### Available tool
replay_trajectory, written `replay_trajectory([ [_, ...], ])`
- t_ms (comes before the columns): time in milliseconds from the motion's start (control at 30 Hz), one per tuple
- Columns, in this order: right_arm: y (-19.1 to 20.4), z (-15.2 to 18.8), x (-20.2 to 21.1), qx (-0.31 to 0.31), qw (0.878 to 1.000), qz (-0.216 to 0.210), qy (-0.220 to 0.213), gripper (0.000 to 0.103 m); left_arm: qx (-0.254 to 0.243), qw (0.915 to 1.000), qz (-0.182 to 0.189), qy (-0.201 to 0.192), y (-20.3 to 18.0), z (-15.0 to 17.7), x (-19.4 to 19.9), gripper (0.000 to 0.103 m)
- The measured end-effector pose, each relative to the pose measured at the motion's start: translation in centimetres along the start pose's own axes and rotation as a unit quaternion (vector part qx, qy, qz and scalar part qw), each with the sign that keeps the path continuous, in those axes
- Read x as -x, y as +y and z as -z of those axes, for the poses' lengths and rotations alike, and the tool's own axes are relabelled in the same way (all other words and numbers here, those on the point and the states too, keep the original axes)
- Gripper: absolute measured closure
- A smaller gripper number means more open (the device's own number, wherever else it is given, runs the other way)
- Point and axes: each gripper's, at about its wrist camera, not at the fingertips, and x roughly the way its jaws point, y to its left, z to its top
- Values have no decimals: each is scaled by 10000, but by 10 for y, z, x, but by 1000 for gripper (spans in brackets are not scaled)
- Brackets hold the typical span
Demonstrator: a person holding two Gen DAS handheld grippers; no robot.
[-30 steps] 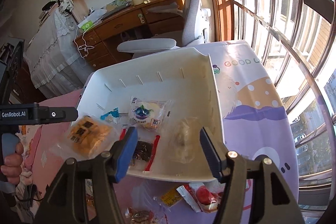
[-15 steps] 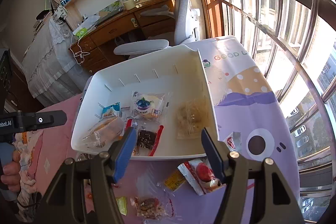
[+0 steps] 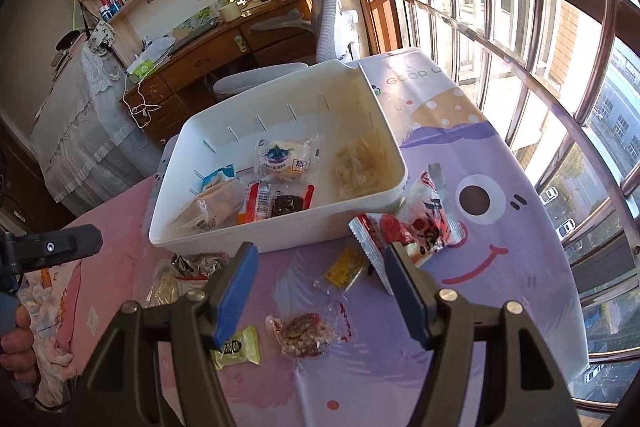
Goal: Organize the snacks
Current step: 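Open the left gripper to drop the crab-roe bag while right drops the puff bag, then move the left gripper to the nut-mix bag while right approaches the red-white chip bag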
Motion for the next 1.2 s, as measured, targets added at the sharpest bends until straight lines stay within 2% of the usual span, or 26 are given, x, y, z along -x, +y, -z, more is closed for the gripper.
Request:
replay_trajectory([
  [300, -8, 35, 10, -130, 9995, 207, 185, 37, -118, 9996, 98, 238, -9, 34, -2, 19],
  [500, -21, 37, 7, 5, 9991, 255, 338, 37, -126, 9996, -4, 235, -22, 47, -5, 19],
  [900, -52, 14, -14, 901, 9929, 75, 770, 35, 822, 9953, -463, 236, -38, 60, -37, 19],
  [1067, -66, 4, -25, 1294, 9874, -53, 905, 23, 1161, 9903, -671, 374, -51, 68, -59, 19],
  [1200, -75, 0, -34, 1602, 9823, -113, 960, 20, 1376, 9862, -752, 533, -61, 74, -80, 19],
])
